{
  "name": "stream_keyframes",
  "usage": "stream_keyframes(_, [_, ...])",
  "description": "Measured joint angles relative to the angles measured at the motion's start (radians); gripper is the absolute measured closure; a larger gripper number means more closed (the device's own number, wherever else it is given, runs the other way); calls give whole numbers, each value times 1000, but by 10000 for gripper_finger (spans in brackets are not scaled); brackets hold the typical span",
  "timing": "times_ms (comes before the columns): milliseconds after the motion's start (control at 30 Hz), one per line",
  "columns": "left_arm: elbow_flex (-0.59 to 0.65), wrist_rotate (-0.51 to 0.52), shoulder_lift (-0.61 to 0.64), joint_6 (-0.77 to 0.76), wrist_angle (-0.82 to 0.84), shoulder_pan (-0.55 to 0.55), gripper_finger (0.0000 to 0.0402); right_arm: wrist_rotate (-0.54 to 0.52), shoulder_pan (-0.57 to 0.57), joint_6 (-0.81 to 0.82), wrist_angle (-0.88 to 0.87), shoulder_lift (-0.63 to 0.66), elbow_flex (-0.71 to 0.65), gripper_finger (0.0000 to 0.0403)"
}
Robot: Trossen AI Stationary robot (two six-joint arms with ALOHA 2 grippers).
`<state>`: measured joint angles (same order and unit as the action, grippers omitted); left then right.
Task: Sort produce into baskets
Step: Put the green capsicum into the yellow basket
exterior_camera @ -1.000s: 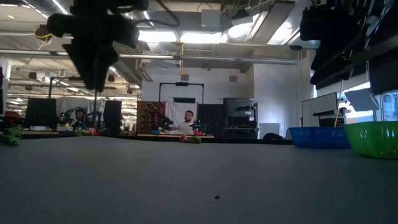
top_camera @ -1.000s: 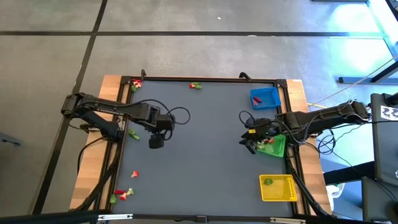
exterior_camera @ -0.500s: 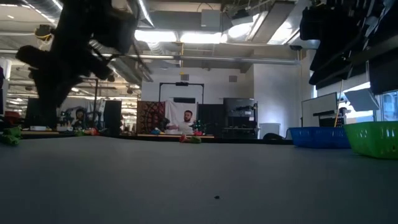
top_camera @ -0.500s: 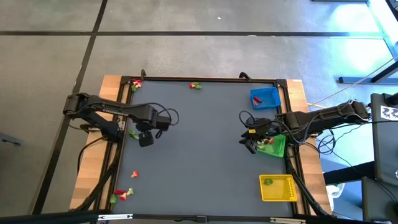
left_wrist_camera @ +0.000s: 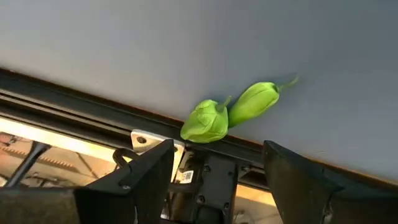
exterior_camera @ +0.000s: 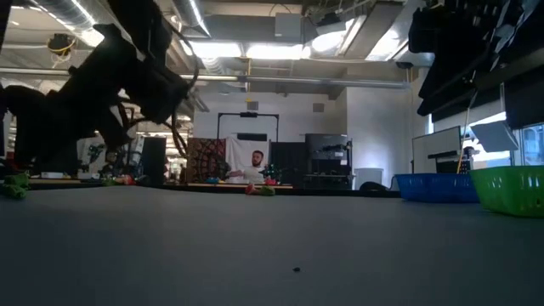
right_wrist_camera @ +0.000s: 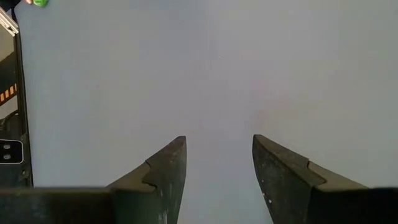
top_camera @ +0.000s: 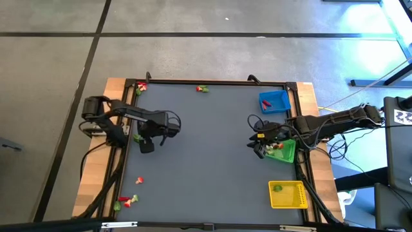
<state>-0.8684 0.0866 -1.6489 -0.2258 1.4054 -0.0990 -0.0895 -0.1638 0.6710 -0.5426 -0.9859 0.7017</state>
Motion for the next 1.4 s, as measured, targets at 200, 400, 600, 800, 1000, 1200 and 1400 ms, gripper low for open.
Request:
stream_keyframes(200, [0,11,-70,59,-23,0,160,-1,0,-23,1,0,0,219])
stream_keyframes(400, [14,16,-126,127,-40,-1,160,-1,0,-23,1,0,0,219])
stream_keyframes(600, [66,16,-136,136,-63,-2,160,-1,0,-25,1,0,0,219])
stream_keyframes(800, [65,25,-135,139,-80,-26,168,-17,0,-25,3,0,0,219])
stream_keyframes(1000, [67,26,-135,138,-83,-75,214,-15,0,-25,2,0,0,219])
stream_keyframes(1200, [67,23,-135,139,-87,-111,258,-16,0,-25,2,0,0,219])
stream_keyframes(1400, [67,15,-135,142,-87,-142,300,-16,0,-26,2,0,0,219])
